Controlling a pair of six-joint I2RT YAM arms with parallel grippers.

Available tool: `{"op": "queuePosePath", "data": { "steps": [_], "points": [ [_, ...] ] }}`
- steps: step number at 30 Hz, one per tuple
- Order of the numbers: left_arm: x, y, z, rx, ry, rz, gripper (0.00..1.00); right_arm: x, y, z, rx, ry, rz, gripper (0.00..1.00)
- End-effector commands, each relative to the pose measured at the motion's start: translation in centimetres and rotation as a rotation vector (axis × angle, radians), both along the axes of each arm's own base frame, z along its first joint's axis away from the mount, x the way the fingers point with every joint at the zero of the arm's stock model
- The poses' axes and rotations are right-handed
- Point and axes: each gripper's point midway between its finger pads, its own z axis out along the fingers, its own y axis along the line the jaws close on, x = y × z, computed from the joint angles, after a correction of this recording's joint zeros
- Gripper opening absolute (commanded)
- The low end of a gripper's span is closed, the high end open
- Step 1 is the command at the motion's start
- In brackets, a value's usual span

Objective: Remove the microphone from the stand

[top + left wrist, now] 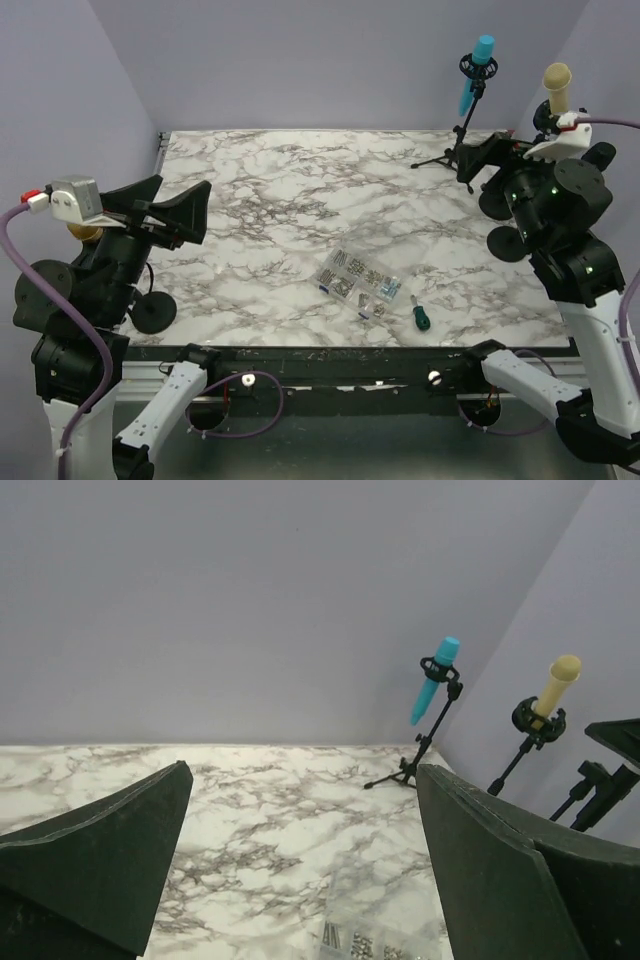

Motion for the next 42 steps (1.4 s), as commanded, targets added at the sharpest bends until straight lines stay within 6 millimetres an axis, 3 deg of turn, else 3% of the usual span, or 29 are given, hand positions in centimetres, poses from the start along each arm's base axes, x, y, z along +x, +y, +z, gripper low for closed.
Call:
{"op": "queuePosePath", "data": {
  "steps": [1,5,9,14,19,22,27,32,42],
  "points": [
    [2.4,-0.7,-5.3,0.064,0.179,-0.005,0.98,1.9,2.8,-2.6,0.002,0.067,0.108,1.00],
    [2.8,-0.1,-8.3,0.078,0.261,0.034,0.99,2.3,5.8,-3.6,-0.004,0.056,0.261,1.00],
    [2.9,1.2,-10.5,0.091,0.322,0.109,0.98,2.4,7.0,-4.5,0.024,0.060,0.316,1.00],
    [3.6,4.4,-14.6,0.090,0.489,0.304,0.99,1.9,9.5,-5.5,0.079,0.092,0.449,1.00],
    [4.4,7.7,-17.0,0.136,0.626,0.517,0.99,1.2,10.2,-5.4,0.103,0.054,0.497,1.00],
    [4.8,9.9,-16.7,0.158,0.666,0.665,0.99,1.0,10.1,-5.2,0.098,0.043,0.499,1.00],
    [4.7,13.7,-14.2,0.193,0.664,0.929,0.99,0.6,10.2,-5.0,0.094,0.030,0.497,1.00],
    [4.7,16.0,-11.6,0.221,0.604,1.078,0.99,0.1,10.5,-5.0,0.097,0.024,0.510,1.00],
    [1.7,21.7,-9.5,0.071,0.520,1.344,0.99,0.1,10.7,-5.2,0.098,0.025,0.517,1.00]
  ]
}}
